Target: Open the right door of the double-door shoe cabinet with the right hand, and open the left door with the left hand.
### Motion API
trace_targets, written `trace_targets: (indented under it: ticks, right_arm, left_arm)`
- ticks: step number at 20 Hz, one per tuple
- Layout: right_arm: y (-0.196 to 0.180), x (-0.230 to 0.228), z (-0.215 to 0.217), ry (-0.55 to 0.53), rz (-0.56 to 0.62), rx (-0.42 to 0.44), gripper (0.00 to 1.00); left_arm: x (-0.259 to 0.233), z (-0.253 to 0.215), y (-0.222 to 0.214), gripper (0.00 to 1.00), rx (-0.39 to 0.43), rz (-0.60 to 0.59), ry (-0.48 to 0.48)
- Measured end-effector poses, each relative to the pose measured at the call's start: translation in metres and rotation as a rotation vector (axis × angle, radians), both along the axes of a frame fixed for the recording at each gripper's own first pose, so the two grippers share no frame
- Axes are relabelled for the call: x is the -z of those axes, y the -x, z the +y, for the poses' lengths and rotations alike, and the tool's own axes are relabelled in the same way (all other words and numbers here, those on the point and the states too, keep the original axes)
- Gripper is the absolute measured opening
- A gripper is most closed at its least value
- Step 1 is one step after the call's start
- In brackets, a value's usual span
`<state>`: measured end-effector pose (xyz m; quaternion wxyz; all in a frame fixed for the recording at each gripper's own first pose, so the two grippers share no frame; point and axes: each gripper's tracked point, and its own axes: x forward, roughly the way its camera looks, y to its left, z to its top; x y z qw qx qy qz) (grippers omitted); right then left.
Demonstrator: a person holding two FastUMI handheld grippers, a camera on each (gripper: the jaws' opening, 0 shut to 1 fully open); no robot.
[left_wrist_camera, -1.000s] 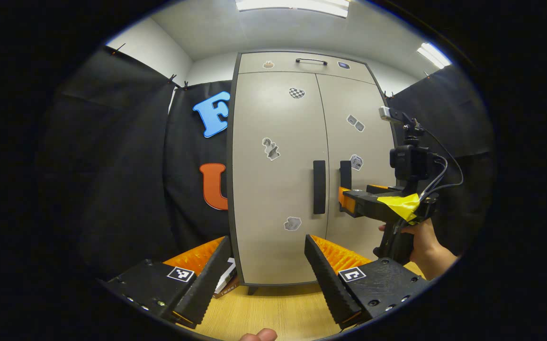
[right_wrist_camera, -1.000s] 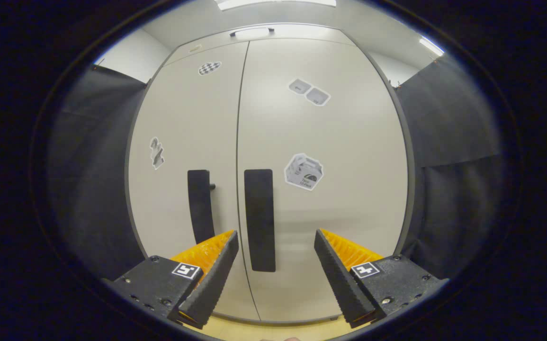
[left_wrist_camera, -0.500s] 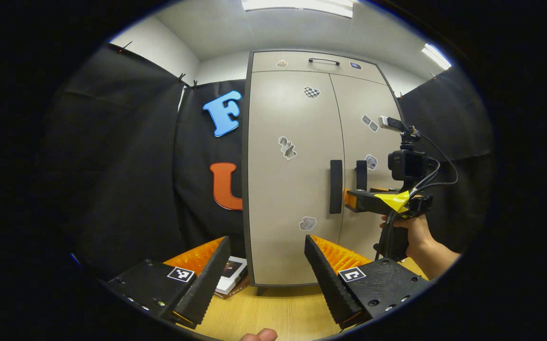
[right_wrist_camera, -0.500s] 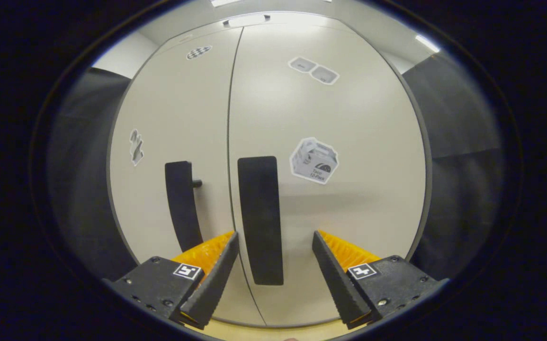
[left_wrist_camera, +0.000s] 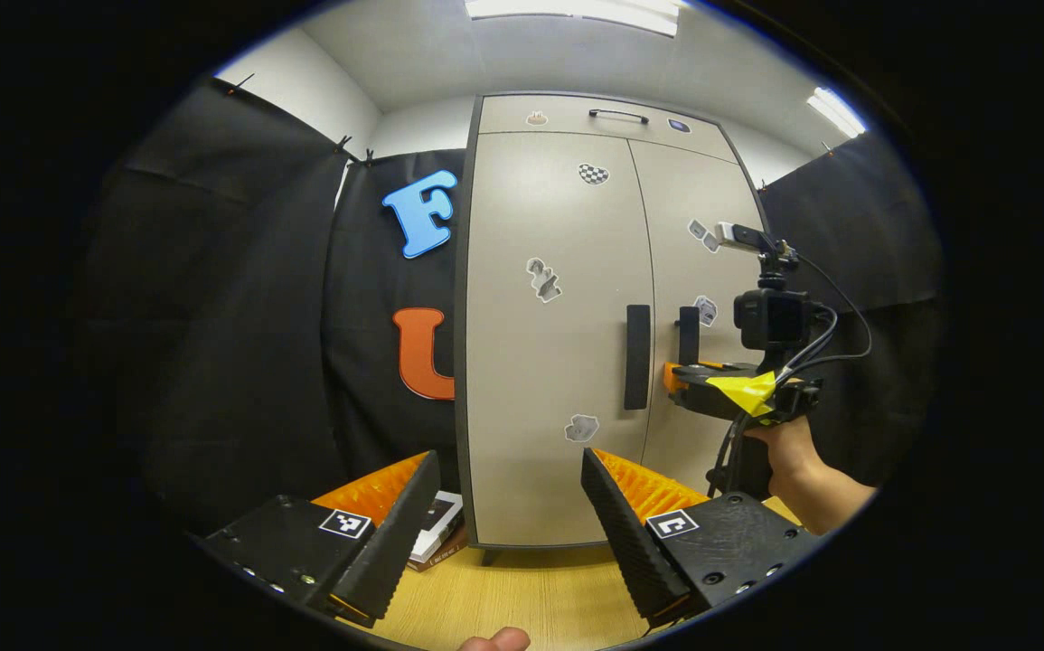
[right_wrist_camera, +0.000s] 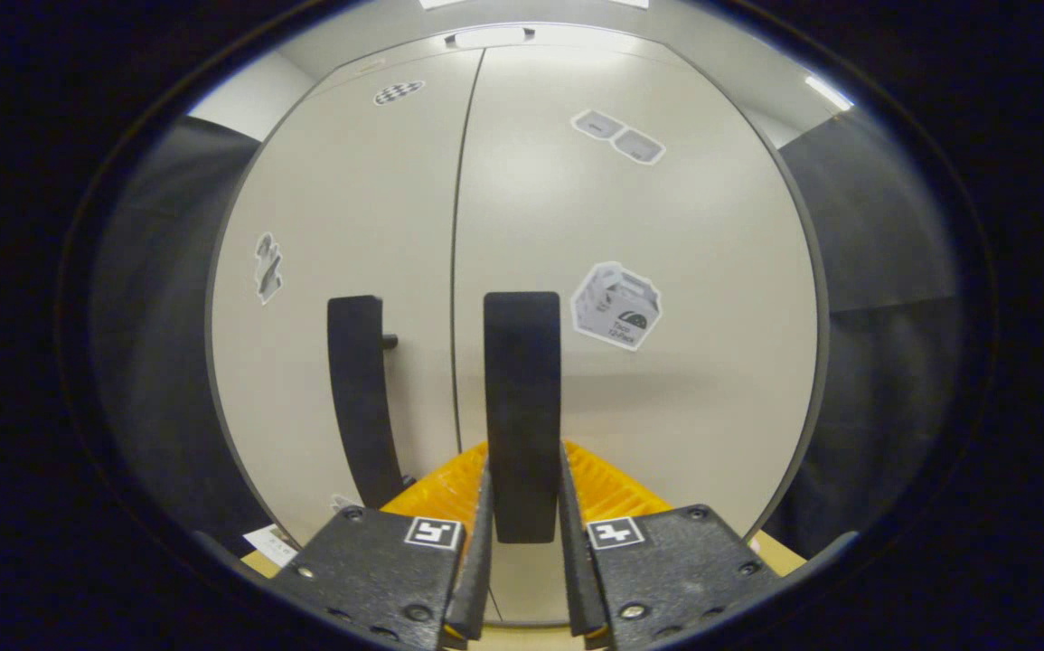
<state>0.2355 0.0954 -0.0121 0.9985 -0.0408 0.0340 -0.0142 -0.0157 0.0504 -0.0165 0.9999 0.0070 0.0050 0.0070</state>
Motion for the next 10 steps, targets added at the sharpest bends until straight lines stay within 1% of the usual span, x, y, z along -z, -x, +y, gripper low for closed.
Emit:
trace_targets:
  ticks: [1,2,3,4,5,7,10]
  right_arm:
    - [-0.0002,0.001,-0.0006,-0.002,0.001,-0.004,0.31]
    - [-0.0011,0.0006,0.0003,-0.02,-0.001,-0.009,0.29]
    - [-0.0009,0.0003,0.0,-0.028,-0.004,-0.014,0.19]
    - [-0.0014,-0.0006,-0.0007,-0.025,-0.006,-0.014,0.16]
    - [-0.0013,-0.0002,-0.0006,-0.02,-0.011,-0.013,0.1]
    - [-0.0011,-0.0003,-0.0005,-0.012,-0.015,-0.016,0.08]
    - [0.0006,-0.0003,-0.0002,-0.012,-0.008,-0.025,0.08]
  left_arm:
    - [0.0003,0.0009,0.0006,0.95,-0.002,0.0,0.0]
    - [0.0007,0.0015,0.0009,0.95,-0.004,0.0,0.003]
    - [0.0001,0.0028,0.0005,0.95,-0.006,0.001,0.007]
    - [0.0004,0.0042,0.0002,0.95,-0.011,0.001,0.012]
    - [0.0004,0.0056,0.0001,0.95,-0.015,0.0,0.018]
    - [0.0012,0.0077,-0.0001,0.95,-0.017,0.001,0.025]
    - [0.0026,0.0088,0.0002,0.95,-0.025,0.007,0.025]
